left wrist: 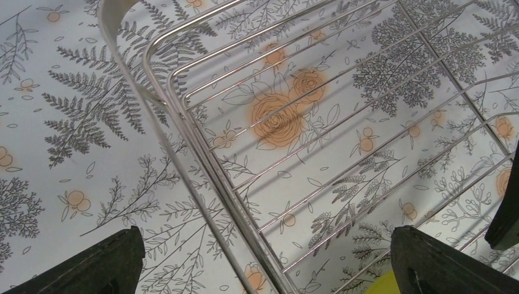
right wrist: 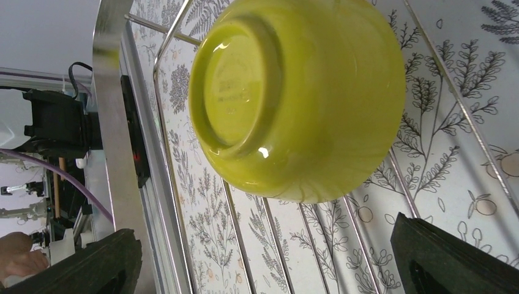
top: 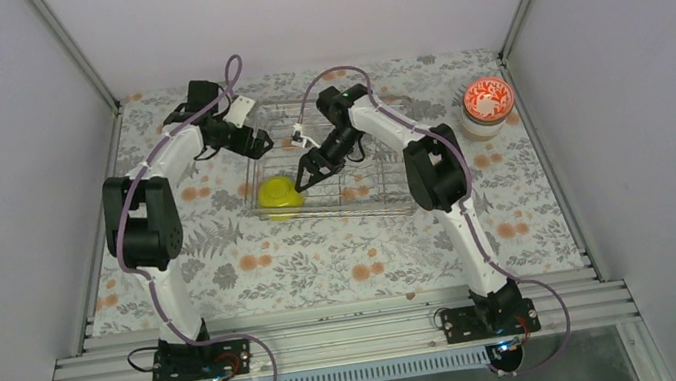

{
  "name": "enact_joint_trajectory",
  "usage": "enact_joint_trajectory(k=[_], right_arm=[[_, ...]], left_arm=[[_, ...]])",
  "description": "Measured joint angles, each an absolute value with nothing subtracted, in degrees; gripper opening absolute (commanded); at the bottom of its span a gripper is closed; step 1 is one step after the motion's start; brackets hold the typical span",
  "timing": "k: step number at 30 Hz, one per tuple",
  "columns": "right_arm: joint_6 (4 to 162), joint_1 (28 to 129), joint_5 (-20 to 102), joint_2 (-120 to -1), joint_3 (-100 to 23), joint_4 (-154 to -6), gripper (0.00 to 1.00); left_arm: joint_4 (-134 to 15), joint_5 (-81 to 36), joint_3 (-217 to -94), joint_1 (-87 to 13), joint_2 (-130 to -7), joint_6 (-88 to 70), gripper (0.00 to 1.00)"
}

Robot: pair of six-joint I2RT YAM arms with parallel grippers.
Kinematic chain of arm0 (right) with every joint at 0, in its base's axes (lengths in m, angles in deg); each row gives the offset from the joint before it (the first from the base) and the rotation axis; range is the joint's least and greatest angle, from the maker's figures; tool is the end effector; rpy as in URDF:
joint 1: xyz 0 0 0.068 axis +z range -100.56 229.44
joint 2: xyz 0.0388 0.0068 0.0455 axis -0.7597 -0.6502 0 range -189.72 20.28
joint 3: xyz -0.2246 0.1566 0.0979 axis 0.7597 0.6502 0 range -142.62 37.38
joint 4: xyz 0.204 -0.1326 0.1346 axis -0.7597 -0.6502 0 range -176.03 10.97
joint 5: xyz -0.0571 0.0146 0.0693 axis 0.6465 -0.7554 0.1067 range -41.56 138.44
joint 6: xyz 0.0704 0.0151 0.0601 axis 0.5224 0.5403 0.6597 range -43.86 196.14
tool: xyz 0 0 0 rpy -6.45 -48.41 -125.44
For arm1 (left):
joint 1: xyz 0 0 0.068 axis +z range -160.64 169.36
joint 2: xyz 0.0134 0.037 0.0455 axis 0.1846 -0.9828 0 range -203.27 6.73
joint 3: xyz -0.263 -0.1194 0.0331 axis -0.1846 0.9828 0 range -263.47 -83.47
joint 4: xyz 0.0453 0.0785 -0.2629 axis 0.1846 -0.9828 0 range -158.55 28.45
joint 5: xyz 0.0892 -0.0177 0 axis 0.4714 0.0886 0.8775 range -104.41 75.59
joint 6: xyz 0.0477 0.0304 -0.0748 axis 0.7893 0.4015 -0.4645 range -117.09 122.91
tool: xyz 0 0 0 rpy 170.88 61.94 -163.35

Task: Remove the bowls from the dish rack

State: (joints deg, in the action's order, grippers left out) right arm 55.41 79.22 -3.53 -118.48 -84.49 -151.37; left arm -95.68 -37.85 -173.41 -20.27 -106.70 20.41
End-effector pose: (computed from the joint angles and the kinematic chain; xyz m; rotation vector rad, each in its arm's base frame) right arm 0.4035 0.3076 0.1548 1.1916 -2.5049 -1.3492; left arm 0.4660 -0.1132 0.1948 0.7367 2.4084 -0.4703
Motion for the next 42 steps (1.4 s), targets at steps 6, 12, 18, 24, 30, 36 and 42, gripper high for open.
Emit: enact_joint_trajectory(k=[6,12,18,24,30,36,42], right_arm=[[55.72,80.29,-3.64,-118.48,-85.14,-151.91,1.00],[56.28,82.00,-3.88,-118.48,-87.00,-152.11,1.00],[56.33,82.50,-3.68,-118.54,-87.15,-152.35,1.00],[56.28,82.48,-3.35,-119.11,-87.15,-152.28,1.00],[56.26,82.50,-3.03,-120.62,-87.20,-151.54,1.00],[56.77,82.43,-2.02,-121.82,-87.20,-149.84,1.00],[59.39,82.46,-2.00,-121.82,-87.04,-146.80,1.00]], left_arm=[[-95.96,-38.46,-173.93,-21.14,-106.96,20.41,1.00],[-96.00,-38.60,-174.02,-21.60,-107.31,20.41,1.00],[-95.96,-38.60,-174.02,-21.60,-107.31,20.41,1.00],[-95.96,-38.62,-174.02,-21.58,-107.31,20.41,1.00],[-95.92,-38.66,-174.02,-21.58,-107.31,20.41,1.00],[-95.89,-39.01,-174.02,-21.58,-107.31,20.41,1.00],[-95.52,-39.08,-173.93,-21.58,-107.31,20.39,1.00]])
